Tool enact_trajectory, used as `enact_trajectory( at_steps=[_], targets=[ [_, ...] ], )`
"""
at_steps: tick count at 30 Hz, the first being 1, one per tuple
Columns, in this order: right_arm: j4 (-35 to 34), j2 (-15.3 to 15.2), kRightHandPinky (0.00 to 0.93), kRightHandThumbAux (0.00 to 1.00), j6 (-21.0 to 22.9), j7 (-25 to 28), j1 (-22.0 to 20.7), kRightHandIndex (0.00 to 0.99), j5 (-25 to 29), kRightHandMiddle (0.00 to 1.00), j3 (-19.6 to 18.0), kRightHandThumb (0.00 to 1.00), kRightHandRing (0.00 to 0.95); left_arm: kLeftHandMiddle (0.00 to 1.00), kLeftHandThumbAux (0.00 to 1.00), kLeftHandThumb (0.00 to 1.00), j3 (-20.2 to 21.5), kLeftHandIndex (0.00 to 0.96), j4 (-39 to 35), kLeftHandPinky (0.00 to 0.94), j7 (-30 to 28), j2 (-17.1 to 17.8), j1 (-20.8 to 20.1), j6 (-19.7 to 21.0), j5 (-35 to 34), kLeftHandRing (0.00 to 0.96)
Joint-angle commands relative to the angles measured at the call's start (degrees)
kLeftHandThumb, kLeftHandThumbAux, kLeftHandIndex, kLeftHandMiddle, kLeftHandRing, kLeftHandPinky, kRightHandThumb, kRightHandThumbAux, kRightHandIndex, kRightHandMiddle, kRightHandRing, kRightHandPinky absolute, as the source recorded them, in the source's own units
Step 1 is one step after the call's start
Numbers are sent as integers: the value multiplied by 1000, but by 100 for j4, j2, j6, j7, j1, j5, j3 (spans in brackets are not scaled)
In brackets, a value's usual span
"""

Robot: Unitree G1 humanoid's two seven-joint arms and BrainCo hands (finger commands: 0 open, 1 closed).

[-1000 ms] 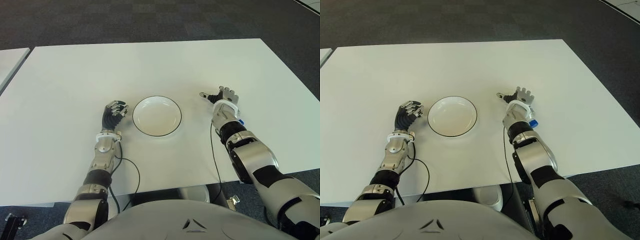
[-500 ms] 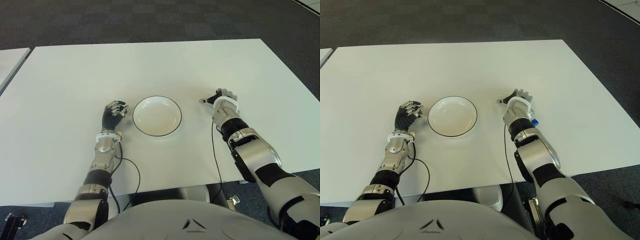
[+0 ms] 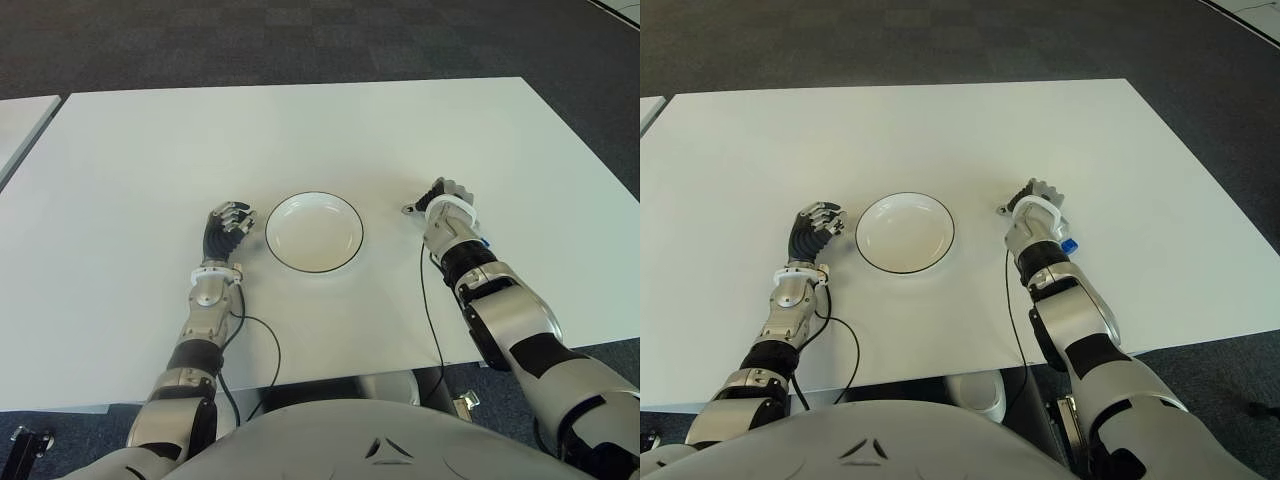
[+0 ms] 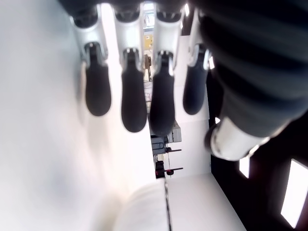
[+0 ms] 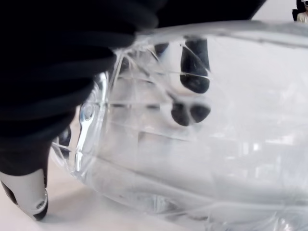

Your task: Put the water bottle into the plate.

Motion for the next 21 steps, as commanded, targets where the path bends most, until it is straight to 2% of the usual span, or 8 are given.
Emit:
enact_trajectory(
  at_steps=[1, 2, 5, 8, 11, 13, 17, 21],
  targets=[
    [137, 177, 313, 722, -138, -404, 441, 474, 362, 264, -274, 237, 228, 583, 713, 705, 57, 433, 187, 553, 32, -1, 92, 134, -48, 573],
    [99, 192, 324, 724, -327, -707, 514, 489, 441, 275, -401, 261, 240, 583, 713, 705, 62, 433, 178, 554, 24, -3, 96, 137, -52, 573],
    [63, 218, 425, 722, -692, -1228, 637, 450, 578, 334, -596, 551, 323, 583, 713, 705, 83, 432, 151, 553, -2, -7, 109, 150, -59, 572],
    [25, 226, 493, 720, -913, -1473, 724, 439, 612, 387, -639, 648, 386, 581, 713, 705, 108, 432, 136, 551, -20, -13, 117, 162, -69, 569],
    [-55, 233, 607, 719, -1079, -1677, 803, 435, 627, 515, -658, 680, 532, 579, 713, 705, 127, 433, 128, 551, -32, -13, 123, 164, -87, 568],
    [-65, 238, 653, 719, -1184, -1809, 833, 435, 640, 569, -678, 688, 587, 580, 713, 705, 133, 433, 124, 554, -40, -6, 128, 153, -102, 570],
    [-86, 254, 718, 720, -1322, -2001, 879, 434, 676, 645, -718, 693, 666, 584, 713, 706, 126, 433, 100, 559, -36, -1, 142, 135, -95, 577],
    [-87, 280, 753, 720, -1452, -2224, 908, 435, 697, 683, -768, 695, 704, 587, 712, 707, 120, 433, 83, 561, -55, 5, 149, 126, -95, 581]
  ],
)
